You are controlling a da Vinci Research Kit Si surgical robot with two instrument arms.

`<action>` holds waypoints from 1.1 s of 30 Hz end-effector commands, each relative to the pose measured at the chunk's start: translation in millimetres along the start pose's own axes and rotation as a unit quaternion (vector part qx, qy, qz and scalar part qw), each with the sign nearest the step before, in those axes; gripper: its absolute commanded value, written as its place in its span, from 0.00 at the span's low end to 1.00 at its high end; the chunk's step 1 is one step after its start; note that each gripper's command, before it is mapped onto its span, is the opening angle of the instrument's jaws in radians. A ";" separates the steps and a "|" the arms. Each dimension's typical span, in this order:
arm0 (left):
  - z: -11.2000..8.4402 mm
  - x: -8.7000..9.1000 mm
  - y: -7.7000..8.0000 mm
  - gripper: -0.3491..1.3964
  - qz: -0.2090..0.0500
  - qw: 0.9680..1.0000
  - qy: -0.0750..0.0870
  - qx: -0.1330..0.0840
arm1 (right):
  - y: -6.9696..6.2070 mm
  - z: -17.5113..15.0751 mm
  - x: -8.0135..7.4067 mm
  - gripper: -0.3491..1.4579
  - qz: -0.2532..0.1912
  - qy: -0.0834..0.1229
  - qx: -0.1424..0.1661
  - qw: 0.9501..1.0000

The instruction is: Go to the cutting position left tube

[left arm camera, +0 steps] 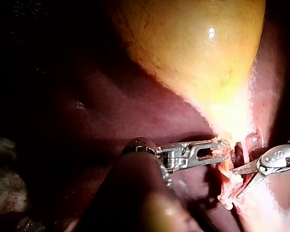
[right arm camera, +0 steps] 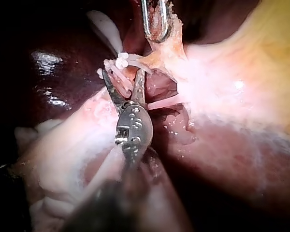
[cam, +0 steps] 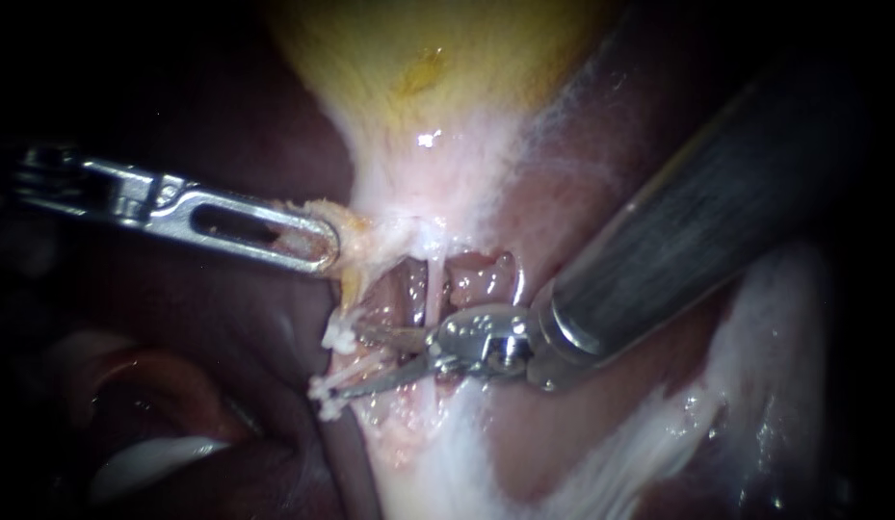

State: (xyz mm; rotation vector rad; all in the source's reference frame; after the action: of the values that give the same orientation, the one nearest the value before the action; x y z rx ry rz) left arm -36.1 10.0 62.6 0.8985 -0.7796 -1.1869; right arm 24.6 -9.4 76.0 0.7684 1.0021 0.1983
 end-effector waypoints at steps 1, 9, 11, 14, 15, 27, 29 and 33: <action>0.0 0.0 0.0 0.00 0.000 1.000 0.000 0.000 | 0.0 0.0 0.1 0.96 0.003 0.004 0.003 1.000; 0.0 0.0 0.0 0.00 0.000 1.000 0.000 0.000 | 0.3 -0.2 0.1 0.96 0.055 0.025 0.038 0.997; 0.0 0.0 0.0 0.00 0.000 1.000 0.000 0.000 | 0.5 -0.3 0.1 0.96 0.064 0.030 0.045 0.996; 0.0 0.0 0.0 0.00 0.000 1.000 0.000 0.000 | 0.6 -0.3 0.1 0.96 0.074 0.034 0.050 0.995; 0.0 0.0 0.0 0.00 0.000 1.000 0.000 0.000 | 0.7 -0.4 0.1 0.96 0.076 0.034 0.051 0.995; -0.1 0.0 0.0 0.00 0.000 1.000 0.000 0.000 | 1.3 -0.8 -0.4 0.95 0.090 0.032 0.053 0.994; -0.1 0.0 0.0 0.00 0.000 1.000 0.000 0.000 | 1.3 -1.0 -0.5 0.95 0.092 0.030 0.053 0.994; -0.2 0.0 0.0 0.00 0.000 1.000 0.000 0.000 | 1.3 -1.7 -1.1 0.94 0.095 0.020 0.052 0.994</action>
State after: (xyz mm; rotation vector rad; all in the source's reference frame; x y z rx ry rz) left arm -36.0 10.0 62.5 0.8995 -0.7794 -1.1858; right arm 22.7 -8.2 77.2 0.9607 0.9789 0.3289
